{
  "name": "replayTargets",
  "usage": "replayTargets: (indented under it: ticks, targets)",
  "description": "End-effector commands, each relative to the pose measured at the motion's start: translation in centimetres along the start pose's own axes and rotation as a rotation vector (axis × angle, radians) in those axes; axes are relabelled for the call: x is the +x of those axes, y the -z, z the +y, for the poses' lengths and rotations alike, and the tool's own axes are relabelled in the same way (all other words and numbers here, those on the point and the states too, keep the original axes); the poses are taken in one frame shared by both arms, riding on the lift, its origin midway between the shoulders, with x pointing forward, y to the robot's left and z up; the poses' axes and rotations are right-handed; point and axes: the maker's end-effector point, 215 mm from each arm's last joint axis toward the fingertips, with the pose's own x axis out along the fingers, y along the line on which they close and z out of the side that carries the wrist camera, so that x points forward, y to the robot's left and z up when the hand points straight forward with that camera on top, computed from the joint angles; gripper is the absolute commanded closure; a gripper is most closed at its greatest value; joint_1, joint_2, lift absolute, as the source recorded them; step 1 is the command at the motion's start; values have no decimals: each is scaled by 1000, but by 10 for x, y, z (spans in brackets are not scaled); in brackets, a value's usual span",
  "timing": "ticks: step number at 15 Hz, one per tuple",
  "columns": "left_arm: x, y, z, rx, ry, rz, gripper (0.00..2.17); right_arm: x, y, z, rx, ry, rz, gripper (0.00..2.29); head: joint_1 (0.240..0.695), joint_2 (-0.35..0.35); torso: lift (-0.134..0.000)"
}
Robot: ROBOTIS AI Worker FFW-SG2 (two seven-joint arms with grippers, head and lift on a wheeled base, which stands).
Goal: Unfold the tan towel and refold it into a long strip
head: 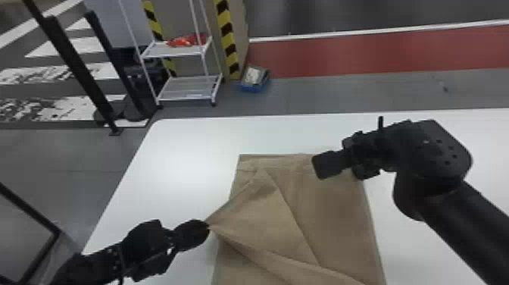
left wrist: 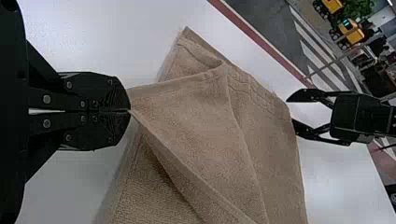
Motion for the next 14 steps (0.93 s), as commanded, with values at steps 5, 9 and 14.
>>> replayTargets:
  ticks: [5,9,14]
  targets:
    - [-1,-1,3,4,-4,-3,1430,-11,12,-8,44,1,-7,1301,695,207,-125]
    - [-4,-4,19,7,-33,-9,1430,-38,62,-45,223,93,-7,1301,695,195,-125]
    - [-38,-13,83,14,-149,-25,1430,-99,164,5,484,115,65,1301,695,135,-125]
